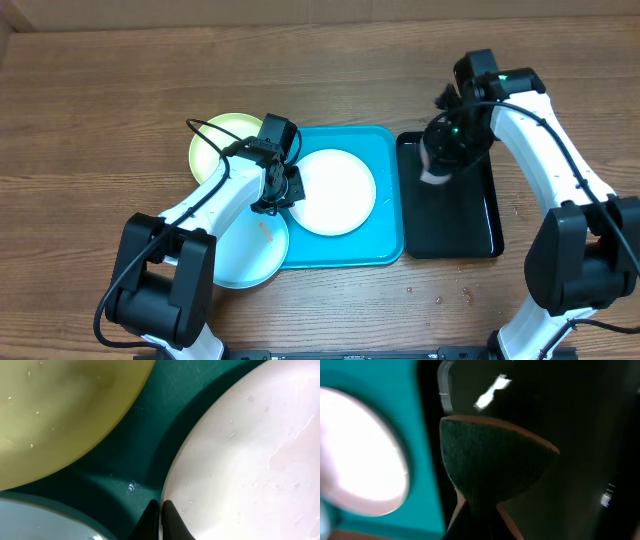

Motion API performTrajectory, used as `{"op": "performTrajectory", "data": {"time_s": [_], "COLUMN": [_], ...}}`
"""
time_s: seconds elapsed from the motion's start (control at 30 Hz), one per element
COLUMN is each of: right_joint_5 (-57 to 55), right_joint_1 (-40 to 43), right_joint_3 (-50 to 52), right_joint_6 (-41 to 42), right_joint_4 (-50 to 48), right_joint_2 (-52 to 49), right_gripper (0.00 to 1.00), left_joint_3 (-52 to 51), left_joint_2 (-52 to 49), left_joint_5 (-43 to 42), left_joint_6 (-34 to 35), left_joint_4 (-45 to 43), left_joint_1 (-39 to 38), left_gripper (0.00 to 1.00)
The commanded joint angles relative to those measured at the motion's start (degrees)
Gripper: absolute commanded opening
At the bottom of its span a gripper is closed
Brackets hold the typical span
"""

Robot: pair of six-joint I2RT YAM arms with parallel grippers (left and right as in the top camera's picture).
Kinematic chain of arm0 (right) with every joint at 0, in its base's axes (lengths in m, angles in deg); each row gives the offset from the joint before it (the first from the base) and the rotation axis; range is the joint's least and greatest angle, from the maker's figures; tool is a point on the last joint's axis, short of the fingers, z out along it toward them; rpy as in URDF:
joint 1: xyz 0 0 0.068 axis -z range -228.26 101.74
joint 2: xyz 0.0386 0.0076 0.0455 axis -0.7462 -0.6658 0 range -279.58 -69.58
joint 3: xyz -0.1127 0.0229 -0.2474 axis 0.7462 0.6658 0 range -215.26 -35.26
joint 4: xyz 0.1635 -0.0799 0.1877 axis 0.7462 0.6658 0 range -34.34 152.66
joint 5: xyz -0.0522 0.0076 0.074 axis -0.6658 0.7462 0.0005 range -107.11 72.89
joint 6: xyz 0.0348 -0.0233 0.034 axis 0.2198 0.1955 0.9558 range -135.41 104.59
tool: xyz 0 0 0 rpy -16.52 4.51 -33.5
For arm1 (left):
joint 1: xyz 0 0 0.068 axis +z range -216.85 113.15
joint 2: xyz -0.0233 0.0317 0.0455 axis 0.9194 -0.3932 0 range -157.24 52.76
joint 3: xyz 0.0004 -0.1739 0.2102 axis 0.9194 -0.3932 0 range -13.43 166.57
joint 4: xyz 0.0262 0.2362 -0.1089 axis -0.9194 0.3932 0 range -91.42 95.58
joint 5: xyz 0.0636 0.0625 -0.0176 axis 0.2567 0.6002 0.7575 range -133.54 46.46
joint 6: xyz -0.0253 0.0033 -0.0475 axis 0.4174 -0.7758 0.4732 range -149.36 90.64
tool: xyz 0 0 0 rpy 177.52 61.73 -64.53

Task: Clean dirty plates on tray and stack at the side
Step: 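Scrub the white plate surface with the sponge in right gripper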

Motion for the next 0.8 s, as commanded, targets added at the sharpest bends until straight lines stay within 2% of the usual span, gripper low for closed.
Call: {"op": "performTrajectory", "data": {"time_s": [0.0, 0.27, 0.53, 0.63, 0.77], "right_joint_5": [-13.4, -13.9, -13.9, -13.8, -13.9], "right_joint_1": [-0.4, -0.4, -0.4, -0.4, -0.4], "right_joint_3": [4.1, 13.2, 17.9, 17.7, 13.7], "right_joint_6": [3.9, 3.9, 3.7, 3.7, 3.7], "right_joint_4": [-2.0, -12.1, -16.2, -16.1, -12.7], "right_joint_2": [0.9, 0.9, 0.9, 0.9, 0.9], "right_gripper": [0.04, 0.04, 0.04, 0.37, 0.64], "left_joint_3": [0.7, 0.7, 0.7, 0.7, 0.7], "left_joint_2": [-0.9, -0.9, -0.9, -0.9, -0.9], "left_joint_5": [-0.2, -0.2, -0.2, -0.2, -0.2], "left_joint_6": [-1.2, -1.2, -1.2, -1.2, -1.2], "left_joint_4": [-0.3, -0.3, -0.3, -0.3, -0.2], "left_joint_1": [-0.1, -0.1, -0.1, -0.1, -0.1], "left_gripper": [0.04, 0.04, 0.04, 0.05, 0.06]}}
